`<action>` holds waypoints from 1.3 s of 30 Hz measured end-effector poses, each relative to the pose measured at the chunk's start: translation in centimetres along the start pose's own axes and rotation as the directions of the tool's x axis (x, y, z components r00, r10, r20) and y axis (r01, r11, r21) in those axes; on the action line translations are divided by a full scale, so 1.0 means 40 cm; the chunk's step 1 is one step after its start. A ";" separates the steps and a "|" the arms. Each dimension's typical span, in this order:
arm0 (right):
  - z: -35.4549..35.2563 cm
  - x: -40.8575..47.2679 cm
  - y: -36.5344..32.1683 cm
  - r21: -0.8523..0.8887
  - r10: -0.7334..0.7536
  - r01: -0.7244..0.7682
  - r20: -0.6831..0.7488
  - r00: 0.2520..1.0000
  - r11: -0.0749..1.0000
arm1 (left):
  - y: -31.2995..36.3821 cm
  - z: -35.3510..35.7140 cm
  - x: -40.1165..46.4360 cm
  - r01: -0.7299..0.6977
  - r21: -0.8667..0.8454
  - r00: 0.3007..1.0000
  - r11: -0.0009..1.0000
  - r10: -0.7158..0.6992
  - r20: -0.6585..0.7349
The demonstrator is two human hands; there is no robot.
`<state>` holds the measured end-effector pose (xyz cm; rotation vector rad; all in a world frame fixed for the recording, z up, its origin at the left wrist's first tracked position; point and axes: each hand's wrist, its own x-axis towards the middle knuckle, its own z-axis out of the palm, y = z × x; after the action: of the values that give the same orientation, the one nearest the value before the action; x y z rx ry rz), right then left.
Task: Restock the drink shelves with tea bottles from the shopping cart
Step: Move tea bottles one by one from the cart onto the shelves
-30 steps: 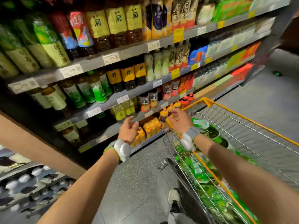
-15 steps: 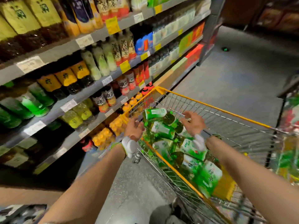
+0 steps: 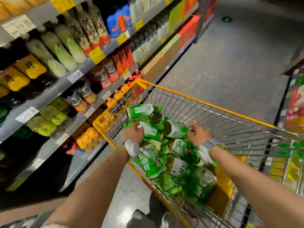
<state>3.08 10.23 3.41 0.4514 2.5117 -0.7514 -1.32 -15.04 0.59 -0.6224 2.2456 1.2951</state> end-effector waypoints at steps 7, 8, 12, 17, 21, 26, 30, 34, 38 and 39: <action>0.071 0.157 0.039 0.046 0.116 -0.123 0.145 0.983 0.991 | 0.029 0.109 0.100 0.085 0.090 0.989 0.992 -0.095 0.109; 0.082 0.185 0.044 0.059 0.137 -0.148 0.155 0.978 0.987 | 0.024 0.134 0.134 0.094 0.097 0.985 0.991 -0.107 0.133; 0.122 0.258 0.053 0.121 0.227 -0.238 0.104 0.968 0.964 | 0.022 0.190 0.205 0.074 0.225 0.965 0.972 -0.127 0.229; 0.169 0.358 0.100 0.152 0.312 -0.314 0.033 0.949 0.937 | 0.001 0.257 0.281 0.080 0.246 0.941 0.966 -0.154 0.301; 0.186 0.409 0.112 0.202 0.416 -0.427 0.095 0.904 0.882 | -0.014 0.292 0.315 0.086 0.288 0.925 0.954 -0.184 0.333; 0.218 0.474 0.140 0.329 0.469 -0.517 0.219 0.856 0.790 | -0.002 0.295 0.306 -0.012 0.406 0.934 0.914 -0.134 0.331; 0.213 0.496 0.130 0.295 0.473 -0.537 0.264 0.840 0.790 | 0.003 0.271 0.296 -0.080 0.435 0.928 0.897 -0.092 0.361; 0.176 0.478 0.128 0.222 0.465 -0.524 0.269 0.843 0.822 | 0.006 0.243 0.270 -0.027 0.320 0.929 0.947 -0.095 0.358; 0.130 0.415 0.110 0.248 0.415 -0.470 0.242 0.877 0.847 | 0.021 0.207 0.229 -0.016 0.313 0.942 0.950 -0.090 0.322; 0.127 0.405 0.107 0.268 0.413 -0.466 0.229 0.881 0.844 | 0.025 0.196 0.219 -0.037 0.326 0.948 0.945 -0.070 0.309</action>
<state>-6.76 13.43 -10.69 0.9994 2.0205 -0.9563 -7.44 -8.99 -7.46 -0.2850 2.1108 0.9043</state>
